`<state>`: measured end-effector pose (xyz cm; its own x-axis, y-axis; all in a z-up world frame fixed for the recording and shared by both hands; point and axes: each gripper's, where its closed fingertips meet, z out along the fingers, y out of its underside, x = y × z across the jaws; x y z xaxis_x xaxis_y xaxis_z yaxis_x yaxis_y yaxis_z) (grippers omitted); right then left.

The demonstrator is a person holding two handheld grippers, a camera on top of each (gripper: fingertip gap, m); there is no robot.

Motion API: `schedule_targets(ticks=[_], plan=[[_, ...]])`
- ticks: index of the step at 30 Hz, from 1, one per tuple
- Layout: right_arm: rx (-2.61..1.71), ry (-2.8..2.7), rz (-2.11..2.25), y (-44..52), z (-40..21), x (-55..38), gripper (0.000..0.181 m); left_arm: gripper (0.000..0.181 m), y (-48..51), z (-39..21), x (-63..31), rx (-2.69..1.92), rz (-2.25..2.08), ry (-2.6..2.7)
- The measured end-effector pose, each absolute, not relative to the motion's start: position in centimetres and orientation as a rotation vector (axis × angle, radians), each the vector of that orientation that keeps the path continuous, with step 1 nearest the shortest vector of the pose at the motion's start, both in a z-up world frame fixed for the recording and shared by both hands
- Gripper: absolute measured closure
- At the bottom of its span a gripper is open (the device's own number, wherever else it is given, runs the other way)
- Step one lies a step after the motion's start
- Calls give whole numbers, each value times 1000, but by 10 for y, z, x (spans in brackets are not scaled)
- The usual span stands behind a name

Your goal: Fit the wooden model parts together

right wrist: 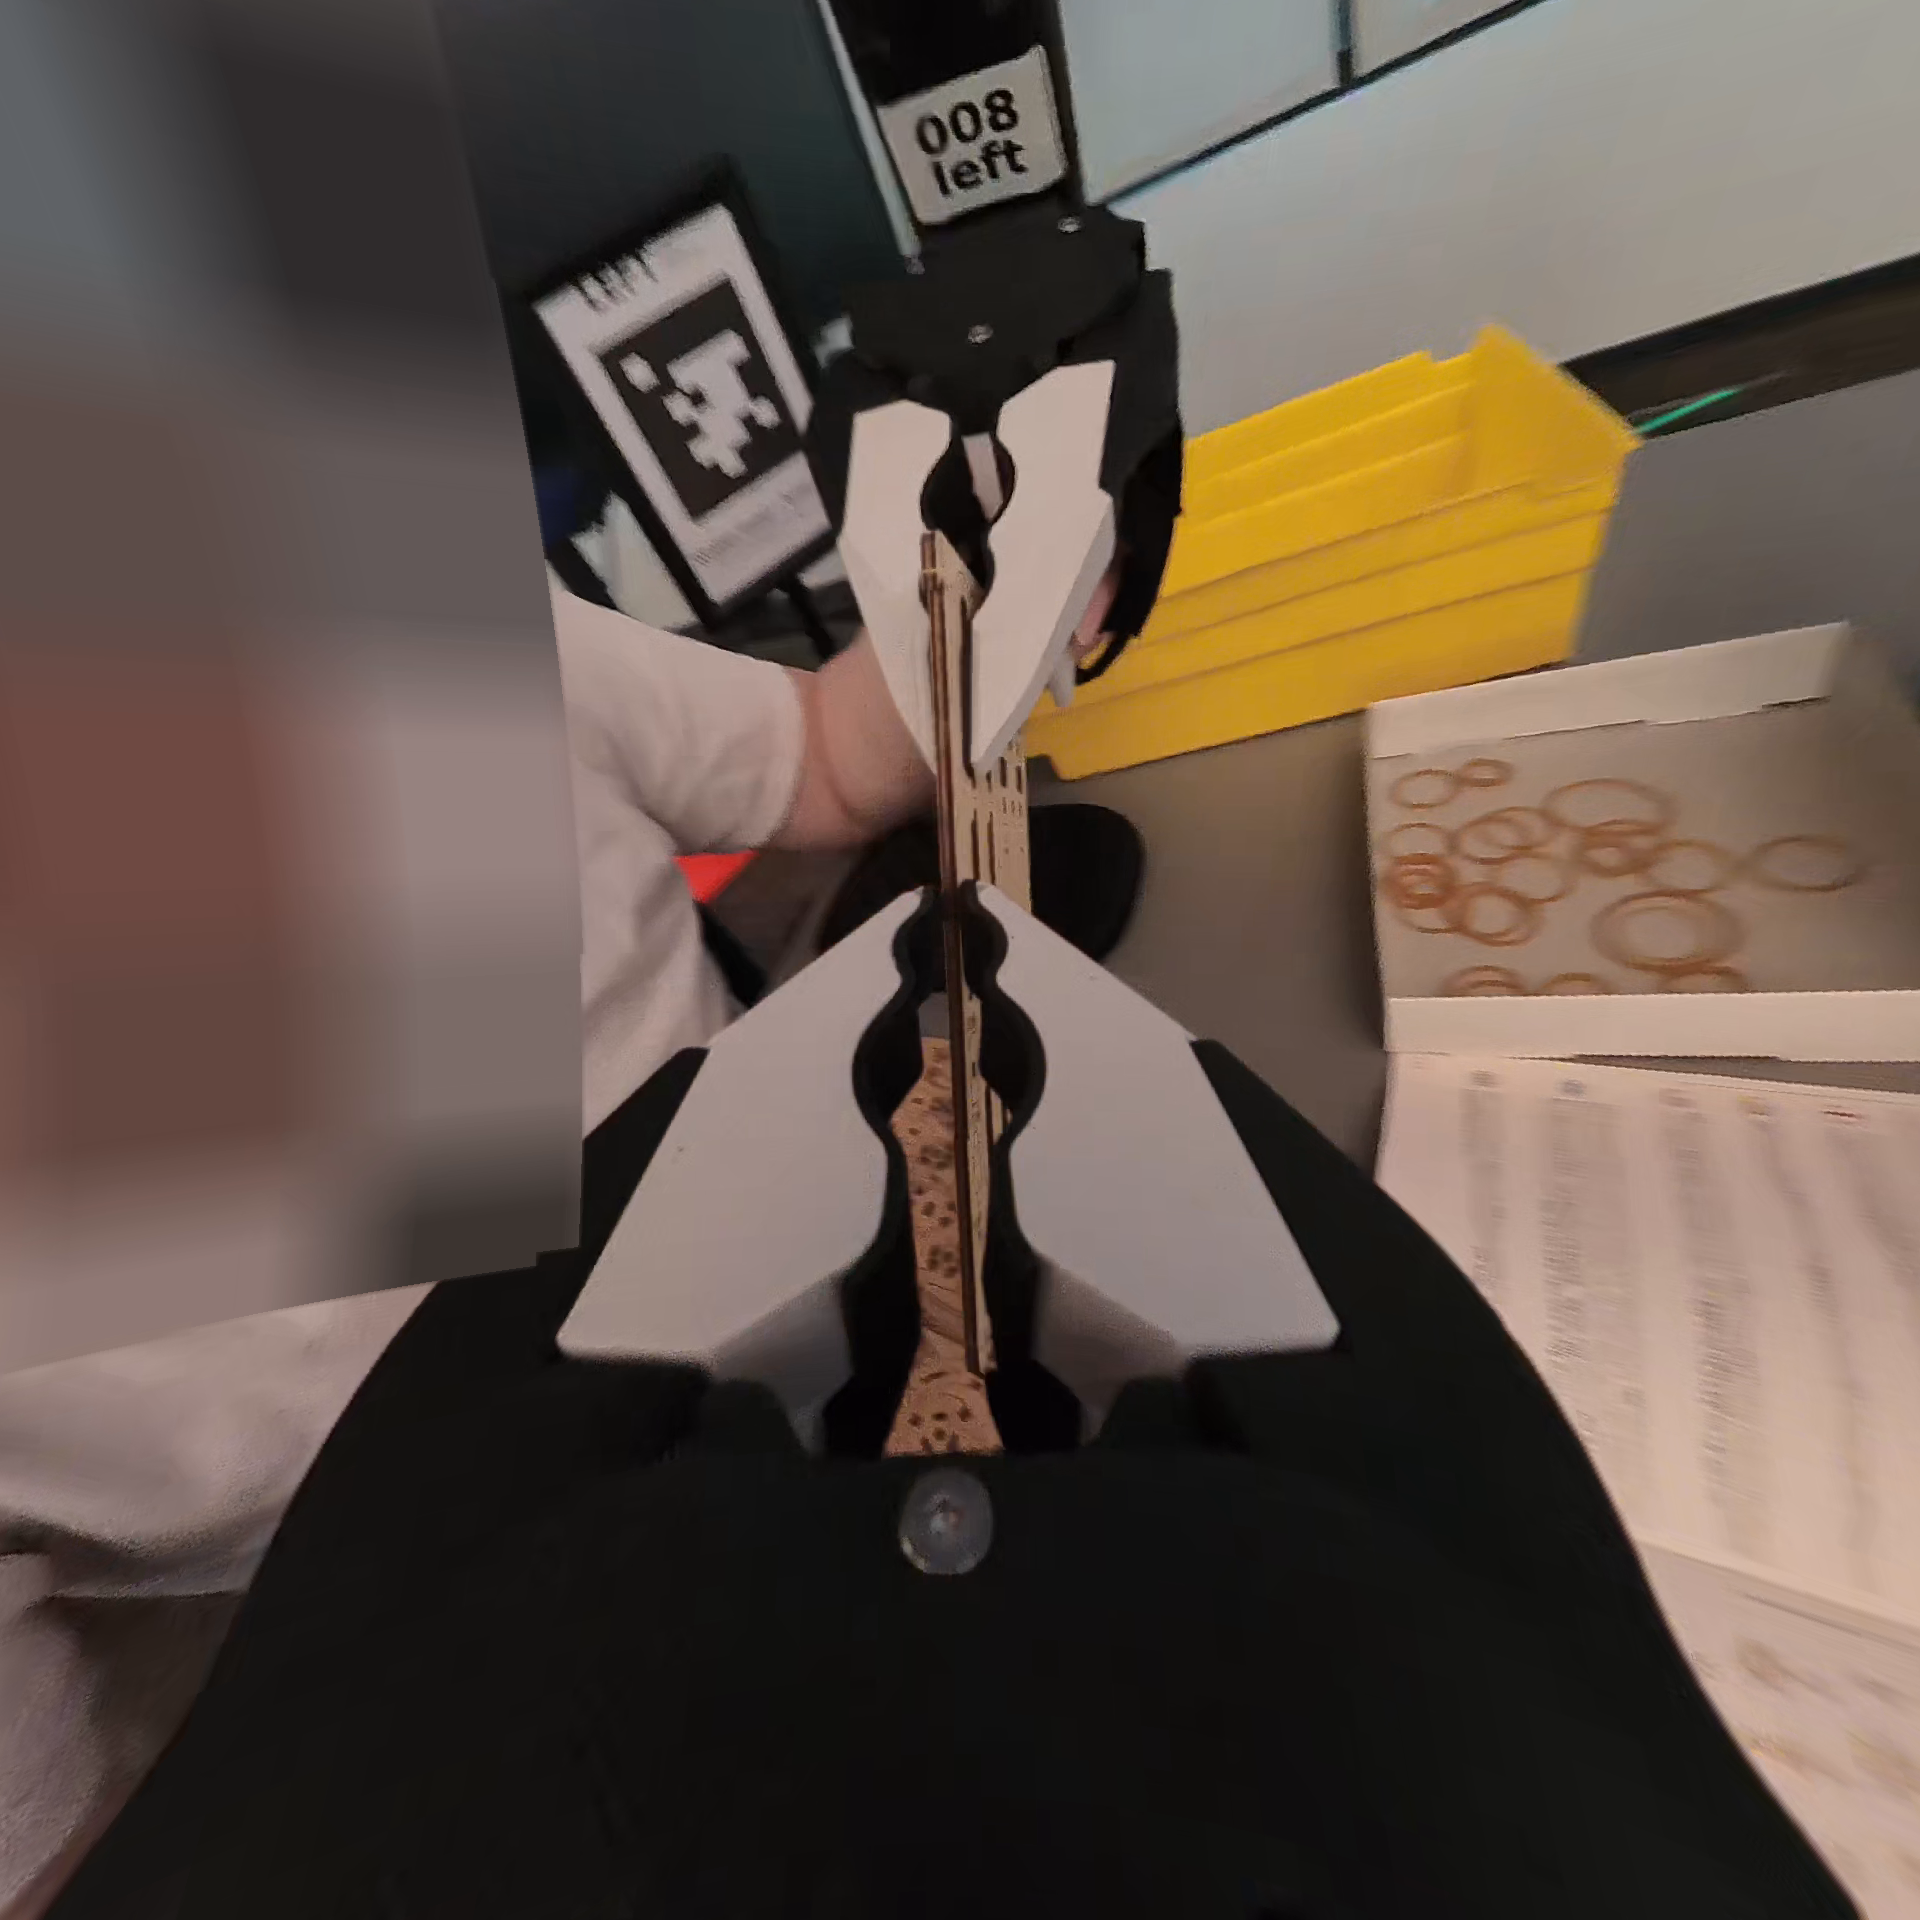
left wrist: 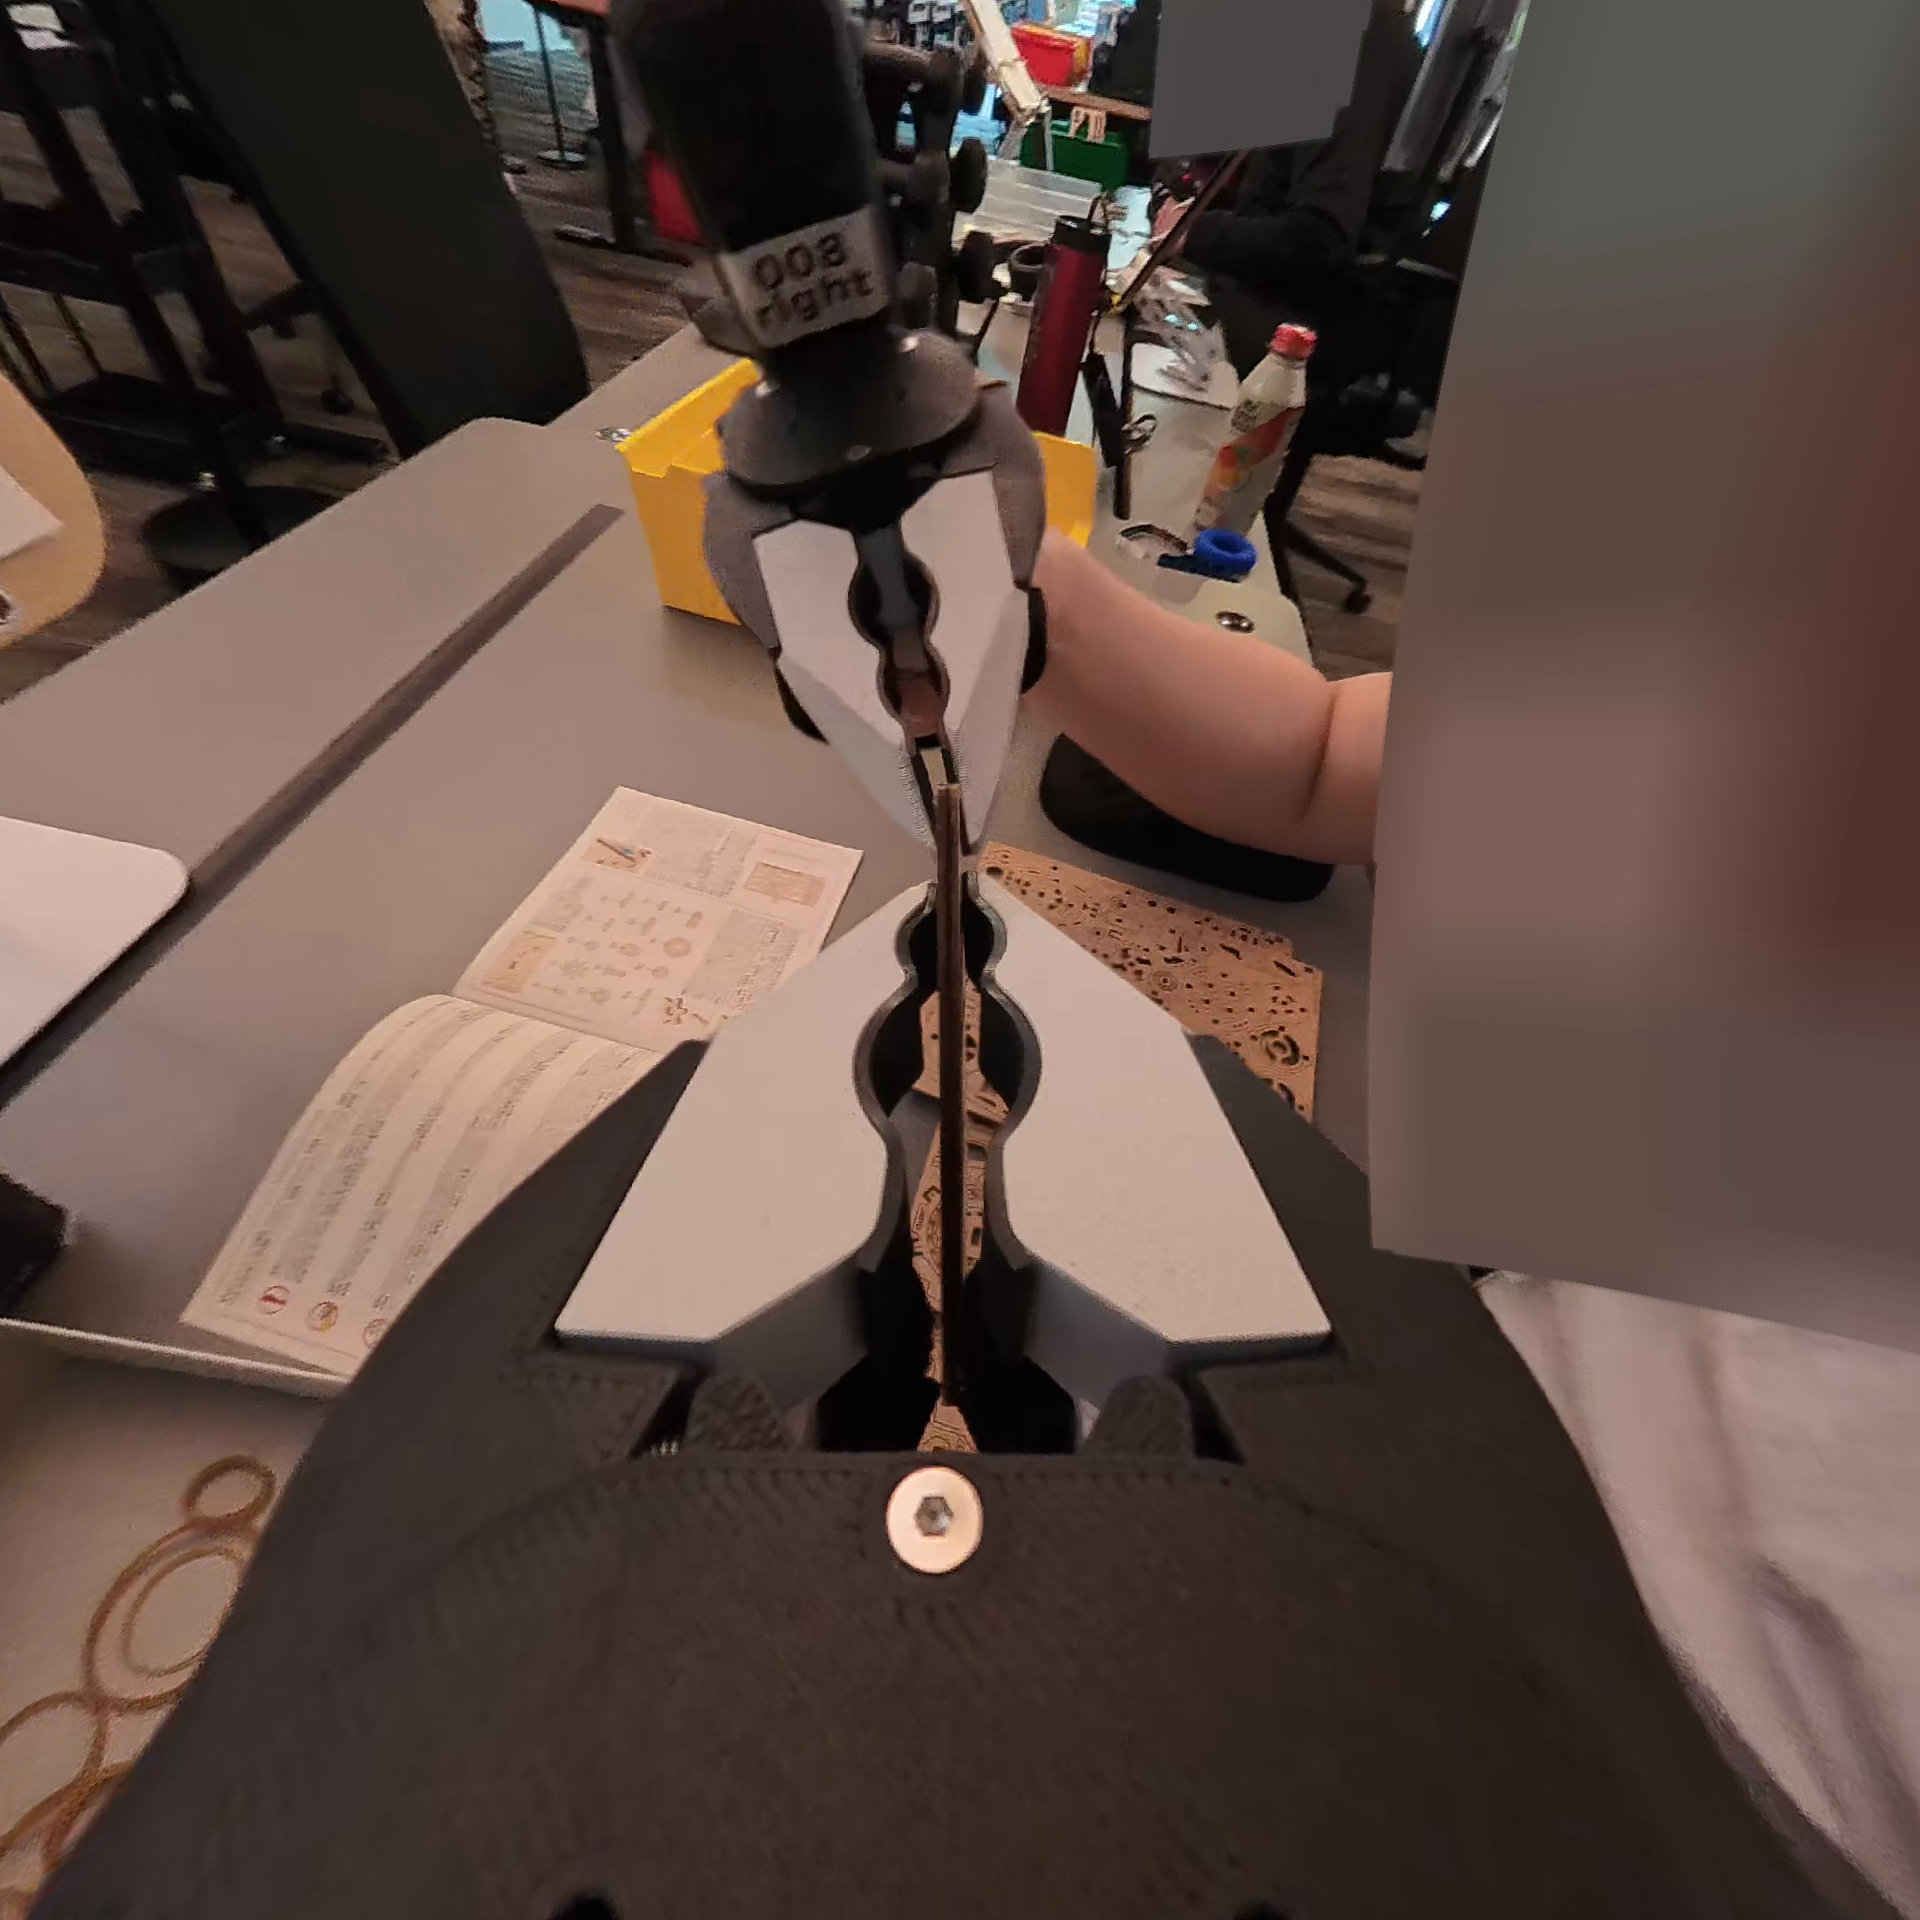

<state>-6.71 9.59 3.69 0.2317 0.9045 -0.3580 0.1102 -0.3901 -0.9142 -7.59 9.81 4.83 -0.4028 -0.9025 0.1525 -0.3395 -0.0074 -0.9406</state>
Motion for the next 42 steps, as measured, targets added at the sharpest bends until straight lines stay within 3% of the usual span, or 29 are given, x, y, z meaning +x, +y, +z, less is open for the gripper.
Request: schedule_targets(ticks=[10,16,18,25,33,37,42], plan=[[-1763,-944,664,122,35,-64,180,181,120,48,-73,-1370,-1286,1651],[-1694,-959,748,115,45,-69,174,181,114,58,-76,-1221,-1242,1684],[-1648,-963,789,114,49,-69,162,181,111,60,-76,-1103,-1133,1701],[-1503,-1042,577,120,47,-64,160,180,98,62,-77,-771,-729,1733],[-1354,-1258,317,107,37,-70,179,180,82,64,-81,-629,-657,1734],[-1219,-1317,-94,110,46,-67,180,149,78,70,-85,-560,-602,1690],[-880,-1280,-734,110,72,-55,179,135,83,73,-89,-477,-439,1667]])
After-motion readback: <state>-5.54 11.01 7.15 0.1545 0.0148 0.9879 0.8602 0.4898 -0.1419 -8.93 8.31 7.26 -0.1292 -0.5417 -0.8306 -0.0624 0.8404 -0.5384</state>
